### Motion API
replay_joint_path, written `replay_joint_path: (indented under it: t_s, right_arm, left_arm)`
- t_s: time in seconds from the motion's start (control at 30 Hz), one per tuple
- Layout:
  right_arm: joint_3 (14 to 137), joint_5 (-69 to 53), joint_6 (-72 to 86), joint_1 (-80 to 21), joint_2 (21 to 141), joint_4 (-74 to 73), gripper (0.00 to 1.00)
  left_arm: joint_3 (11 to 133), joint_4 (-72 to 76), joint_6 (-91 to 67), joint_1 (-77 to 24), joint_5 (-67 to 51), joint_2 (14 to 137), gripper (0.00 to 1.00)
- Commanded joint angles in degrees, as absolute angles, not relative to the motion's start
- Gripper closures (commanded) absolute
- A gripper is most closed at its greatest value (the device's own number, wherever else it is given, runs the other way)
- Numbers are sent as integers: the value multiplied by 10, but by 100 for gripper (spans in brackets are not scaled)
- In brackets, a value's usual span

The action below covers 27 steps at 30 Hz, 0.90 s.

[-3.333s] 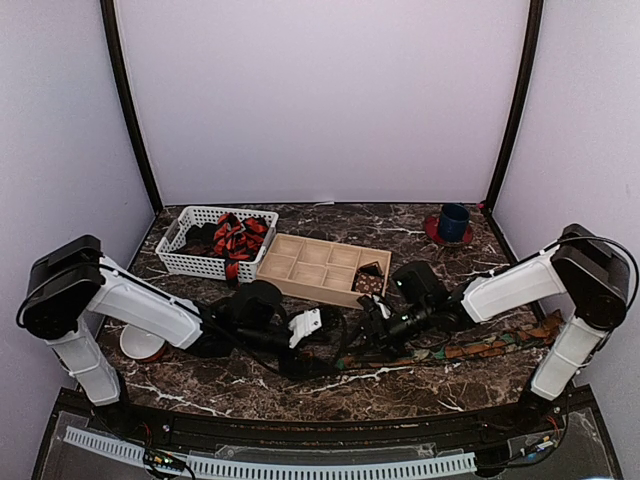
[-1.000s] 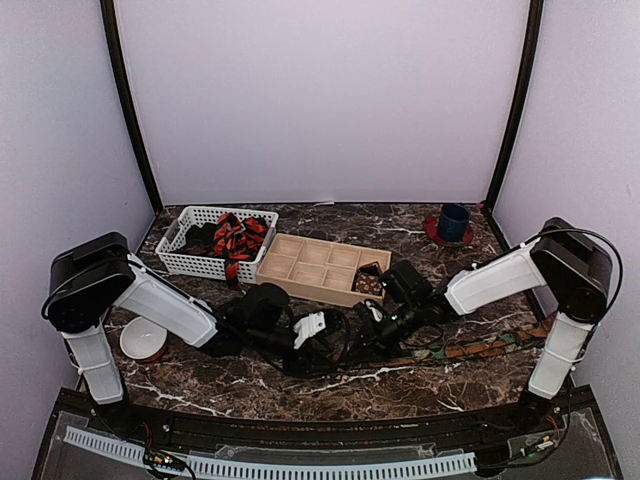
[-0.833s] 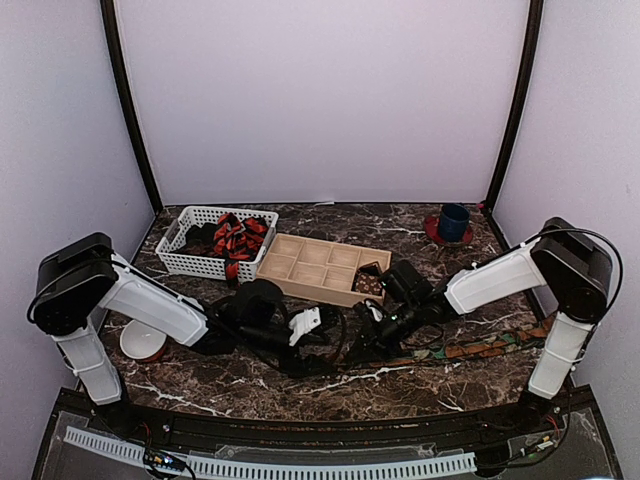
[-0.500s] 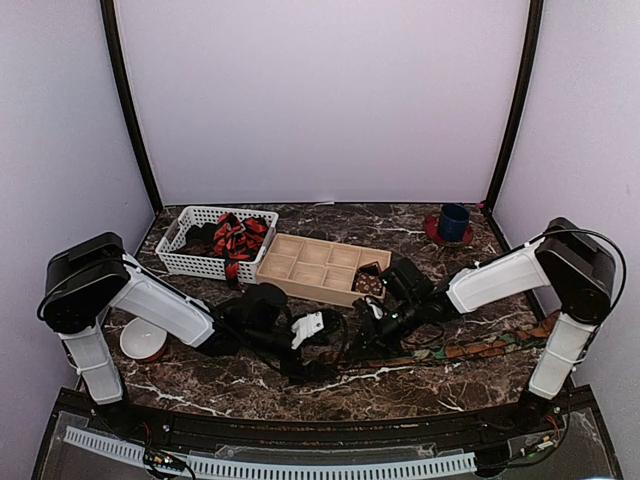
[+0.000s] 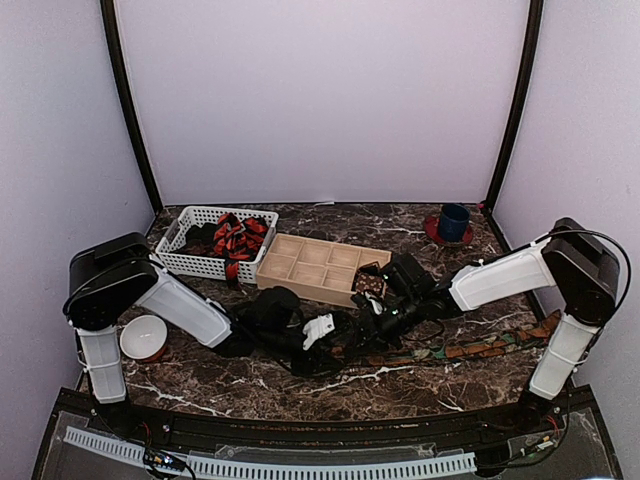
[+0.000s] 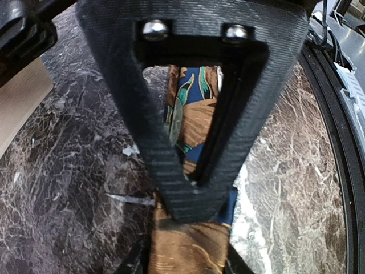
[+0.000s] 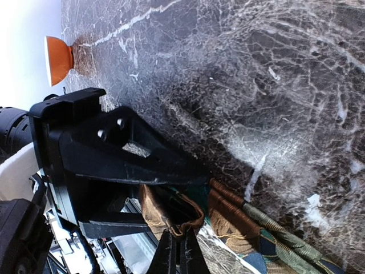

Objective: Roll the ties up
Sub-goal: Roll the tie at the center of the board.

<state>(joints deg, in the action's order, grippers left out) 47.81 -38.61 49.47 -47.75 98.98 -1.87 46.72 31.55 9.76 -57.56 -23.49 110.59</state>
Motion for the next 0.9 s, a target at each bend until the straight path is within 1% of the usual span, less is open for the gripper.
replay_joint_path:
  t_s: [0.0,0.13,0.23,0.27,0.37,0.43,0.5,0.67,0.87]
  right_arm:
    - [486,-373,474,-480,989,-36,100]
    - [494,-372,473,-481,1014,-22,100]
    - [519,-374,456,-488,1047,-32,100]
    - [523,-377,452,-491,1054,-34,100]
    - [519,-377,442,-497,1061,-40,100]
    - [506,-370,436,-497,1057,-51,100]
    - [496,-362,430,-497,1054,-61,100]
    - [477,-354,423,-497,1053,-61,100]
    - [470,-348,424,-497,1034,-61,100]
  left_arm:
    - [425,341,92,-578,-215,1071,69]
    - [386,323,107,-578,-199,1037,71]
    - [376,312,102,-578,-193,1025,70]
    - [372,312,99,-578,-187,1021,67]
    - [361,318,91,-578,-181,1007,51]
    - [348,327,89,-578,-185,993,46]
    - [335,338,86,-577,-192,981,43]
    - [318,350,82,-577,-208,976,42]
    - [338,360,82,-577,-218,1001,43]
